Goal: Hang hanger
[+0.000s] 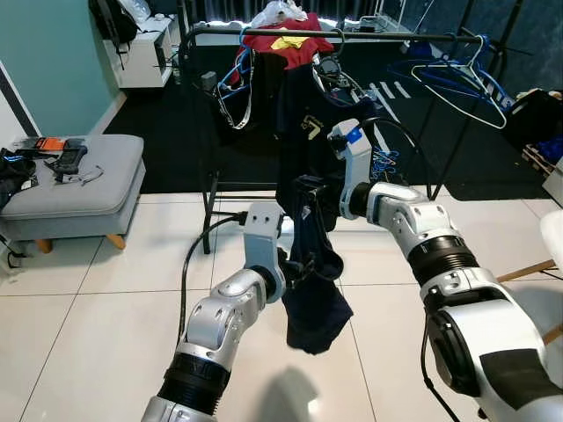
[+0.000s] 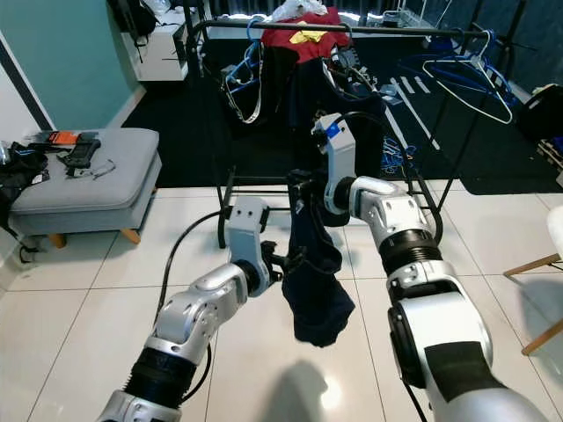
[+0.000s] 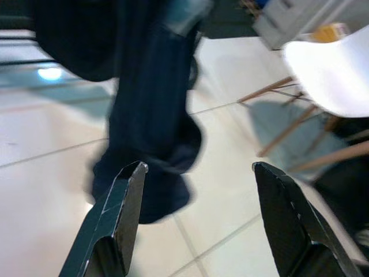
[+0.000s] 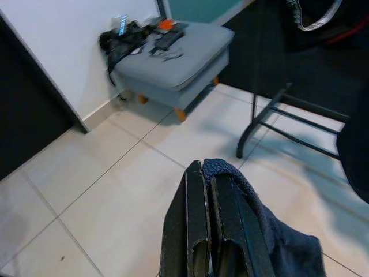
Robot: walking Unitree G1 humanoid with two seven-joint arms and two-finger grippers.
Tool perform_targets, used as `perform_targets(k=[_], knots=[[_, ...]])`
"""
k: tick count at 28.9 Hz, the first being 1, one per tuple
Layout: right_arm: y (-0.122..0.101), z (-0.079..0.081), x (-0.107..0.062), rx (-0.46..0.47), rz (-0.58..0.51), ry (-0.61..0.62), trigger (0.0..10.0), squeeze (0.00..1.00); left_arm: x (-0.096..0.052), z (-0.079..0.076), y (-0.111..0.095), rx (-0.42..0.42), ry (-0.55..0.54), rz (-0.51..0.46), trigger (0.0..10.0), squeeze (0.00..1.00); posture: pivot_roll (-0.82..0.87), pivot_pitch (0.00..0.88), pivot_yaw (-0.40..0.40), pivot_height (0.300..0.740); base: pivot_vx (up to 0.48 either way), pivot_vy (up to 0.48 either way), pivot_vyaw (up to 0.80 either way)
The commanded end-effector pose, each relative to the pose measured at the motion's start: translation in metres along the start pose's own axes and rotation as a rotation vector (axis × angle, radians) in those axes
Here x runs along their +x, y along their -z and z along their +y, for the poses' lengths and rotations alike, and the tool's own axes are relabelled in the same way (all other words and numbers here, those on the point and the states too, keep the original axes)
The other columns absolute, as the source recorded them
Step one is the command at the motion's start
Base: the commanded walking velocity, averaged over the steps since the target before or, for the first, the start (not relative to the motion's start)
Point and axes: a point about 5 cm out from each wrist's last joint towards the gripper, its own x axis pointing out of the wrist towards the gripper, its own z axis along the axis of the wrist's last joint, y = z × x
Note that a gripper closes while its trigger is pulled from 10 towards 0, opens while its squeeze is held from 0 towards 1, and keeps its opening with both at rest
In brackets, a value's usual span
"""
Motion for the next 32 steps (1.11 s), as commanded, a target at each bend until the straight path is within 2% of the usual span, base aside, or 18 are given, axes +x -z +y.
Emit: perform_targets(k=[1, 5, 10, 13, 17, 20, 22, 23, 28, 32], knots=[[-0.012, 0.004, 0.004, -0.001, -0.047, -0.004, 0.0, 0.00, 0.003, -0.008, 0.005, -0.025, 0.048, 0.025, 10.0, 0.00, -0.08, 0.092, -0.033, 0.740, 0.000, 0.000, 0.00], [-0.015, 0.013, 0.009, 0.033, -0.060, -0.031, 0.0, 0.00, 0.009, -0.013, 0.004, -0.065, 0.073, -0.004, 10.0, 0.00, -0.08, 0.088, -0.035, 0.740, 0.000, 0.000, 0.00], [-0.015, 0.021, 0.012, 0.061, -0.061, -0.073, 0.0, 0.00, 0.020, -0.013, 0.000, -0.063, 0.042, -0.053, 10.0, 0.00, -0.09, 0.085, -0.036, 0.740, 0.000, 0.000, 0.00], [-0.016, 0.027, 0.014, 0.067, -0.063, -0.094, 0.0, 0.00, 0.030, -0.002, -0.006, 0.017, -0.058, -0.139, 10.0, 0.00, -0.10, 0.081, -0.032, 0.740, 0.000, 0.000, 0.00], [-0.016, 0.027, 0.014, 0.067, -0.063, -0.096, 0.0, 0.00, 0.030, 0.002, -0.008, 0.040, -0.084, -0.158, 10.0, 0.00, -0.10, 0.081, -0.032, 0.740, 0.000, 0.000, 0.00], [-0.017, 0.027, 0.014, 0.066, -0.067, -0.090, 0.0, 0.00, 0.025, 0.020, -0.018, 0.065, -0.126, -0.237, 10.0, 0.00, -0.11, 0.070, -0.027, 0.740, 0.000, 0.000, 0.00], [-0.017, 0.027, 0.014, 0.066, -0.067, -0.090, 0.0, 0.00, 0.025, 0.020, -0.018, 0.065, -0.126, -0.237, 10.0, 0.00, -0.11, 0.070, -0.027, 0.740, 0.000, 0.000, 0.00], [-0.018, 0.027, 0.013, 0.066, -0.069, -0.092, 0.0, 0.00, 0.019, 0.029, -0.022, 0.092, -0.116, -0.282, 10.0, 0.00, -0.10, 0.066, -0.030, 0.740, 0.000, 0.000, 0.00], [-0.018, 0.027, 0.013, 0.066, -0.069, -0.096, 0.0, 0.00, 0.016, 0.034, -0.024, 0.110, -0.103, -0.309, 10.0, 0.00, -0.10, 0.066, -0.031, 0.740, 0.000, 0.000, 0.00], [-0.020, 0.029, 0.012, 0.067, -0.069, -0.106, 0.0, 0.00, 0.017, 0.035, -0.022, 0.127, -0.043, -0.313, 10.0, 0.00, -0.10, 0.063, -0.033, 0.740, 0.000, 0.000, 0.00]])
